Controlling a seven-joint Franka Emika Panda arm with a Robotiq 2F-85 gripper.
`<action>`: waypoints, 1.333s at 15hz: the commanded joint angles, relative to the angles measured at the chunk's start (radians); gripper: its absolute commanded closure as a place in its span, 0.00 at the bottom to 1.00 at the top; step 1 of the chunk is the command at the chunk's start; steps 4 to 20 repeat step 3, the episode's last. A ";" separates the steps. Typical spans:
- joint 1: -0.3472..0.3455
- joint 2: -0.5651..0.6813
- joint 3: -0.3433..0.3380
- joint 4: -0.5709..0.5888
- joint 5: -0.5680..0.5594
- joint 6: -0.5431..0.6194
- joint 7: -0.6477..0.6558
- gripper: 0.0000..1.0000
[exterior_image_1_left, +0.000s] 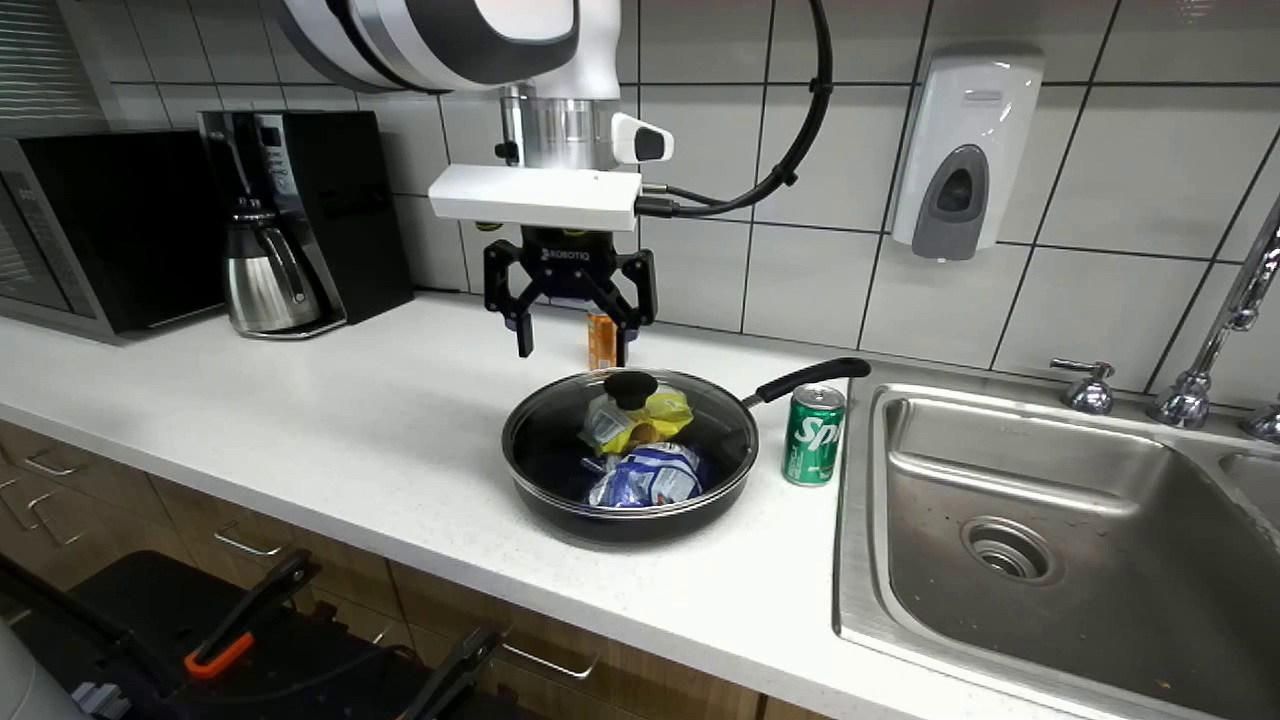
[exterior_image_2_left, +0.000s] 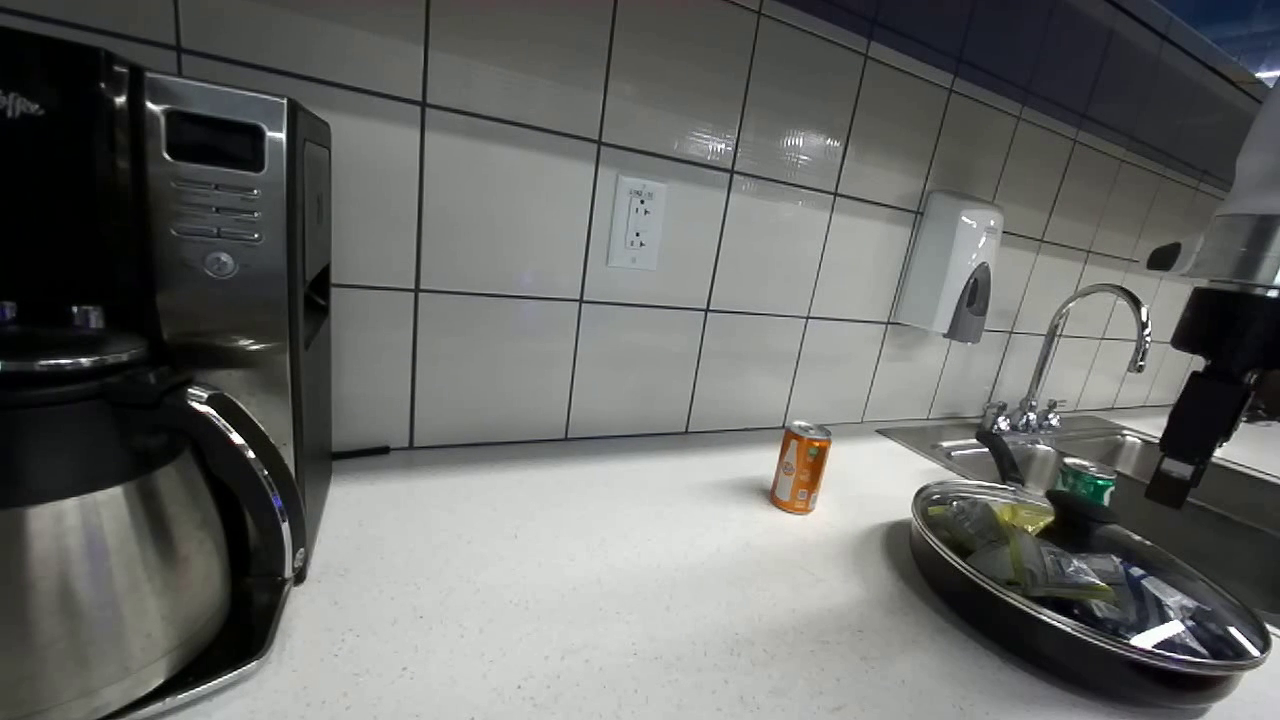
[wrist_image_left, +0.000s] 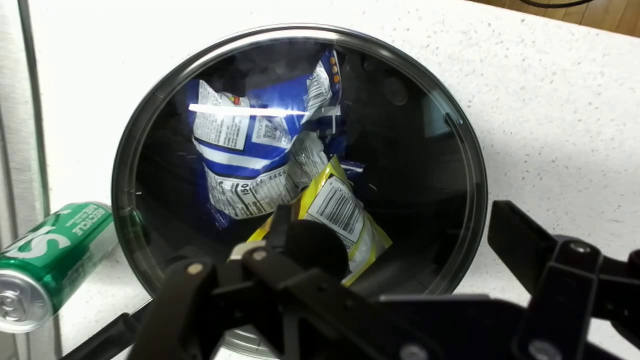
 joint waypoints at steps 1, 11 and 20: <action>0.016 -0.001 -0.016 0.001 -0.006 -0.002 0.005 0.00; 0.016 -0.001 -0.016 0.001 -0.006 -0.002 0.005 0.00; 0.016 -0.001 -0.016 0.001 -0.006 -0.002 0.005 0.00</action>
